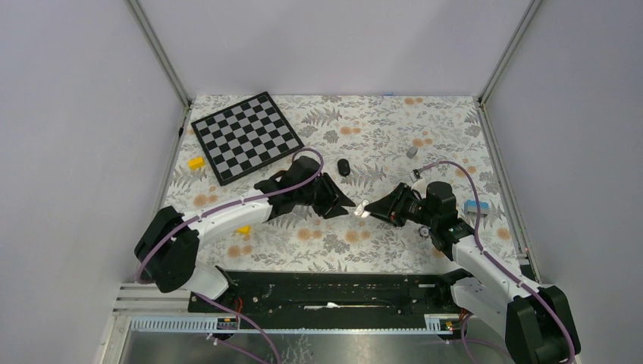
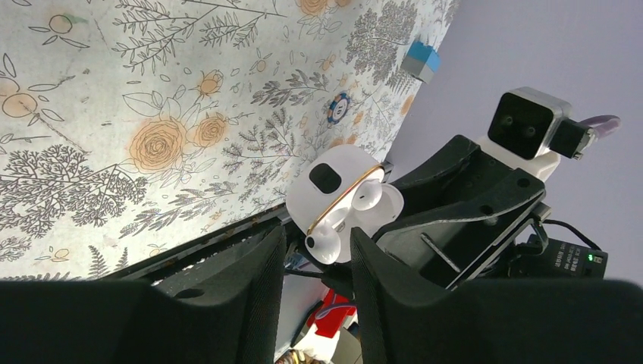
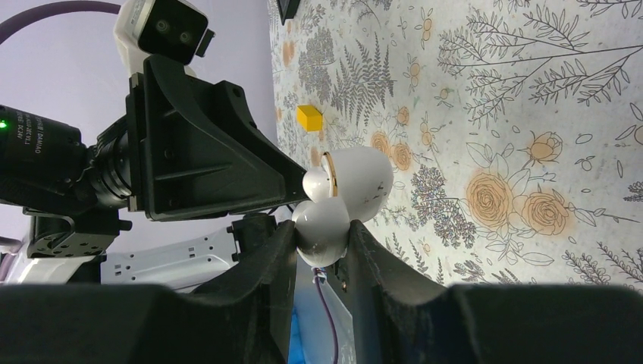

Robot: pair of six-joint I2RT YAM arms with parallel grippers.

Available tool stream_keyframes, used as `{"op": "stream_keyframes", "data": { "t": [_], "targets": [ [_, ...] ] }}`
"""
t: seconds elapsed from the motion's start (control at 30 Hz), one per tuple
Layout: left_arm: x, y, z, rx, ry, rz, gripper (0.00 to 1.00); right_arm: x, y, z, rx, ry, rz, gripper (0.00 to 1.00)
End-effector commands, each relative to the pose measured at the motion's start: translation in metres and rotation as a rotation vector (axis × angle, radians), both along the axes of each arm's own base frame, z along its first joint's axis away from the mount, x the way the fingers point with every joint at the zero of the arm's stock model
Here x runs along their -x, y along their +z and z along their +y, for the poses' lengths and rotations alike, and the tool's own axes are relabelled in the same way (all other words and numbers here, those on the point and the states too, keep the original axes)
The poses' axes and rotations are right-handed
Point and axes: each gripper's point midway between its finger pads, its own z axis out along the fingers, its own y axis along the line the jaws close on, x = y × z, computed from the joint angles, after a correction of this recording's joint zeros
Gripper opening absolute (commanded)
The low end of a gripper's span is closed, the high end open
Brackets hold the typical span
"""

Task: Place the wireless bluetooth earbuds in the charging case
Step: Adjust the earbud with the charging case.

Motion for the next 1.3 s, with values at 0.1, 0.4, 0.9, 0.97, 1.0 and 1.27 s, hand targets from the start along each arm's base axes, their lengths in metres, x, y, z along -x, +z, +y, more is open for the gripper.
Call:
{"op": "stream_keyframes", "data": {
  "t": [0.1, 0.4, 0.9, 0.97, 1.0, 1.27],
  "targets": [
    [0.004, 0.015, -0.012, 0.046, -0.002, 0.04, 0.36, -0.004, 0.013, 0.004, -0.007, 0.017, -0.061, 0.0],
    [0.006, 0.01, -0.017, 0.043, -0.021, 0.055, 0.32, -0.004, 0.013, 0.004, -0.009, 0.022, -0.06, 0.0],
    [0.0, 0.014, -0.021, 0.043, -0.04, 0.002, 0.26, -0.001, 0.014, 0.005, -0.013, 0.039, -0.061, 0.0],
    [0.0, 0.016, -0.024, 0.046, -0.054, -0.006, 0.25, 0.0, 0.015, 0.006, -0.015, 0.048, -0.062, 0.0],
    [0.0, 0.017, -0.025, 0.047, -0.062, -0.009, 0.25, 0.001, 0.014, 0.006, -0.014, 0.051, -0.06, 0.0],
    [0.0, 0.016, -0.029, 0.026, -0.123, -0.027, 0.23, 0.01, 0.007, 0.006, -0.006, 0.093, -0.048, 0.0]
  ]
}}
